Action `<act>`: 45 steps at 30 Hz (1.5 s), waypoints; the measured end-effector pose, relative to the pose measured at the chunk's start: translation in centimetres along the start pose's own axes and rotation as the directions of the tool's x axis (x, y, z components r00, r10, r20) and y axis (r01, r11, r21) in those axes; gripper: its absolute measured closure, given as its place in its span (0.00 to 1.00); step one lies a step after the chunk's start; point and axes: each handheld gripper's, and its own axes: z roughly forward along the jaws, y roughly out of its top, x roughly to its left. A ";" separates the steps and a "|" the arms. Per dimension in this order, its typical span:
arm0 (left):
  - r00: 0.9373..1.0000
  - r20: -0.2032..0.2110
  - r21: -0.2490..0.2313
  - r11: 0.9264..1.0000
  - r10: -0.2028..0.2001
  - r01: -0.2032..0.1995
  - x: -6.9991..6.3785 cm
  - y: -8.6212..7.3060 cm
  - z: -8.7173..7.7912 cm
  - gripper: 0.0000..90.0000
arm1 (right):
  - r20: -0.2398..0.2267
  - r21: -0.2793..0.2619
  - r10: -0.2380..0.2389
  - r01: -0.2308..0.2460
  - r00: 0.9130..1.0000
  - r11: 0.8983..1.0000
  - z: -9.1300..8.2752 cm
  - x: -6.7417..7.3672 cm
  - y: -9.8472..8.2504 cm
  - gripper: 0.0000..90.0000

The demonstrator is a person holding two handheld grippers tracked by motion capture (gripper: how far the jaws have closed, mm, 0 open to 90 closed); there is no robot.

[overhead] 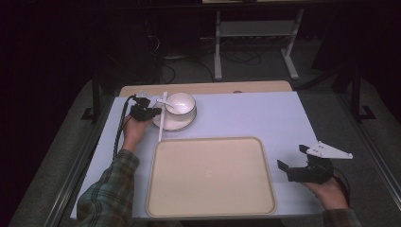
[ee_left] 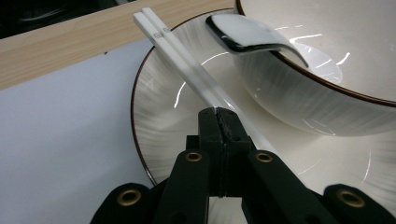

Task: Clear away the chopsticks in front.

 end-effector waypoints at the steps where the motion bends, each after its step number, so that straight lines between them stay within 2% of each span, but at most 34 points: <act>1: 1.000 0.002 -0.001 1.000 -0.001 0.001 -0.1 0.0 0.0 0.99 | 0.000 0.000 0.000 0.000 1.000 1.000 0.0 0.0 0.0 0.00; 8: 1.000 0.026 -0.008 1.000 0.006 -0.006 -0.4 0.1 0.3 0.99 | -0.001 0.000 -0.001 0.001 1.000 1.000 0.0 0.0 0.0 0.00; 16: 1.000 0.030 -0.012 1.000 0.009 -0.009 -0.5 0.2 0.2 0.98 | -0.003 -0.001 -0.002 0.002 1.000 1.000 0.0 0.0 0.0 0.00; 22: 1.000 0.016 0.002 1.000 -0.004 0.004 -0.5 0.1 -1.2 0.98 | -0.003 -0.005 0.000 0.000 1.000 1.000 0.0 0.0 0.1 0.00; 27: 0.998 0.037 -0.006 0.999 -0.053 0.053 -0.6 -0.8 -2.7 0.99 | -0.004 -0.009 -0.002 0.002 1.000 1.000 -0.1 0.0 0.2 0.00; 29: 0.996 0.057 -0.009 0.998 -0.066 0.066 -1.0 -1.0 -3.2 0.99 | -0.005 -0.009 -0.004 0.003 1.000 1.000 -0.1 0.0 0.2 0.00; 36: 0.993 0.098 -0.010 0.998 -0.062 0.063 -3.0 -1.4 -4.8 1.00 | -0.012 -0.017 -0.019 0.018 1.000 1.000 -0.1 0.2 0.5 0.00; 45: 0.990 0.134 0.008 0.999 -0.032 0.031 -6.2 -2.2 -5.8 1.00 | -0.022 -0.012 -0.035 0.034 0.999 0.999 -0.1 0.3 0.5 0.00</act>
